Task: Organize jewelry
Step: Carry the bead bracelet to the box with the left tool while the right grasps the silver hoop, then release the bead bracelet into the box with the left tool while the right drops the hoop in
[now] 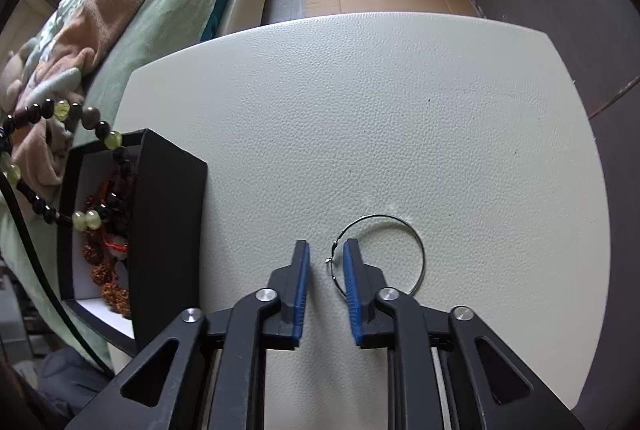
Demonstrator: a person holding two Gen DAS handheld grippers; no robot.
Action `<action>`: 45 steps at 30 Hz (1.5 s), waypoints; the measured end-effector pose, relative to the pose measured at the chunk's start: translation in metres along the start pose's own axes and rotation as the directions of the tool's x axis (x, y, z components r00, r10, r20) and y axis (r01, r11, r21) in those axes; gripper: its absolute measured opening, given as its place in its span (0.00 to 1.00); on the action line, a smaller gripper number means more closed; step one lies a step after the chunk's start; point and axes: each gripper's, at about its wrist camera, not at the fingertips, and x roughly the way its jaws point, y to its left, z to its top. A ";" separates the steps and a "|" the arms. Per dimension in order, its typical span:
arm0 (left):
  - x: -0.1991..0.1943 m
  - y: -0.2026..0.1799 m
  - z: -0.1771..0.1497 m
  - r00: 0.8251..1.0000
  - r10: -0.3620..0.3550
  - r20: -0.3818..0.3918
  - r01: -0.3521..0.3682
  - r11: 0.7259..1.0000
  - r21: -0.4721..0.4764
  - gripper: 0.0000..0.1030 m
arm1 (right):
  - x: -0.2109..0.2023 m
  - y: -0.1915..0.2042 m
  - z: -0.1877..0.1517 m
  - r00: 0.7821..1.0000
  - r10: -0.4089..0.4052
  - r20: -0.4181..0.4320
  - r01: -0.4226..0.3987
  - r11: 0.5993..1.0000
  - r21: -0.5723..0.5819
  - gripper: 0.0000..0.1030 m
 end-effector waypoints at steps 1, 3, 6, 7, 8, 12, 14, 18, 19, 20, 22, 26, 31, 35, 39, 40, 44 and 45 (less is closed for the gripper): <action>-0.001 0.003 -0.001 1.000 0.001 0.000 -0.001 1.000 -0.006 0.08 | 0.000 -0.001 0.000 1.000 -0.001 0.005 0.001 1.000 -0.002 0.06; -0.002 0.007 -0.003 1.000 -0.001 -0.002 0.001 1.000 -0.019 0.08 | -0.001 -0.002 0.000 1.000 0.001 0.011 -0.001 1.000 -0.006 0.04; -0.003 0.011 -0.006 1.000 -0.003 -0.002 0.003 1.000 -0.028 0.08 | -0.008 -0.004 0.002 0.999 0.017 0.037 -0.017 1.000 -0.003 0.04; -0.003 0.012 -0.006 1.000 -0.002 -0.004 0.002 1.000 -0.030 0.08 | -0.013 -0.005 0.001 0.998 0.031 0.049 -0.031 1.000 0.001 0.04; -0.002 0.014 -0.007 1.000 -0.002 -0.008 0.002 0.999 -0.035 0.08 | -0.019 -0.006 0.002 0.997 0.051 0.066 -0.051 0.999 0.005 0.04; 0.000 0.018 -0.009 1.000 -0.018 -0.023 0.016 0.998 -0.056 0.08 | -0.041 -0.009 0.002 0.984 0.119 0.131 -0.122 0.992 0.017 0.04; 0.002 0.019 -0.009 0.999 -0.022 -0.030 0.020 0.998 -0.065 0.10 | -0.051 -0.005 0.005 0.974 0.161 0.161 -0.165 0.986 0.012 0.04; -0.002 0.025 -0.011 1.000 0.007 -0.017 -0.008 0.997 -0.080 0.48 | -0.066 0.008 0.011 0.950 0.235 0.205 -0.237 0.971 -0.013 0.04; -0.004 0.027 -0.012 1.000 0.017 -0.004 -0.017 0.996 -0.084 0.50 | -0.069 0.012 0.012 0.944 0.253 0.211 -0.253 0.967 -0.024 0.04; -0.007 0.029 -0.012 1.000 0.023 0.006 -0.023 0.996 -0.088 0.50 | -0.071 0.018 0.014 0.938 0.270 0.215 -0.270 0.962 -0.032 0.04; -0.010 0.033 -0.013 1.000 0.027 0.014 -0.025 0.995 -0.097 0.50 | -0.071 0.030 0.016 0.931 0.294 0.217 -0.290 0.956 -0.047 0.04; -0.013 0.038 -0.016 0.998 0.056 0.023 -0.053 0.993 -0.105 0.50 | -0.073 0.047 0.015 0.914 0.345 0.213 -0.335 0.939 -0.083 0.04; -0.024 0.048 -0.018 0.994 0.092 0.065 -0.084 0.989 -0.125 0.50 | -0.071 0.066 0.012 0.900 0.395 0.186 -0.379 0.918 -0.117 0.04; -0.029 0.055 -0.020 0.990 0.120 0.077 -0.108 0.983 -0.149 0.53 | -0.069 0.075 0.013 0.894 0.412 0.175 -0.393 0.909 -0.136 0.05; -0.035 0.056 -0.024 0.985 0.135 0.105 -0.117 0.980 -0.158 0.72 | -0.065 0.070 0.016 0.893 0.421 0.157 -0.408 0.906 -0.110 0.25; -0.038 0.055 -0.025 0.985 0.134 0.112 -0.116 0.981 -0.157 0.73 | -0.067 0.066 0.017 0.894 0.412 0.174 -0.402 0.911 -0.095 0.35; -0.043 0.047 -0.029 0.986 0.117 0.118 -0.099 0.984 -0.149 0.78 | -0.087 0.054 0.014 0.872 0.435 0.225 -0.426 0.900 -0.086 0.37; -0.045 0.044 -0.030 0.986 0.112 0.119 -0.095 0.985 -0.146 0.80 | -0.092 0.050 0.011 0.868 0.435 0.239 -0.428 0.900 -0.083 0.37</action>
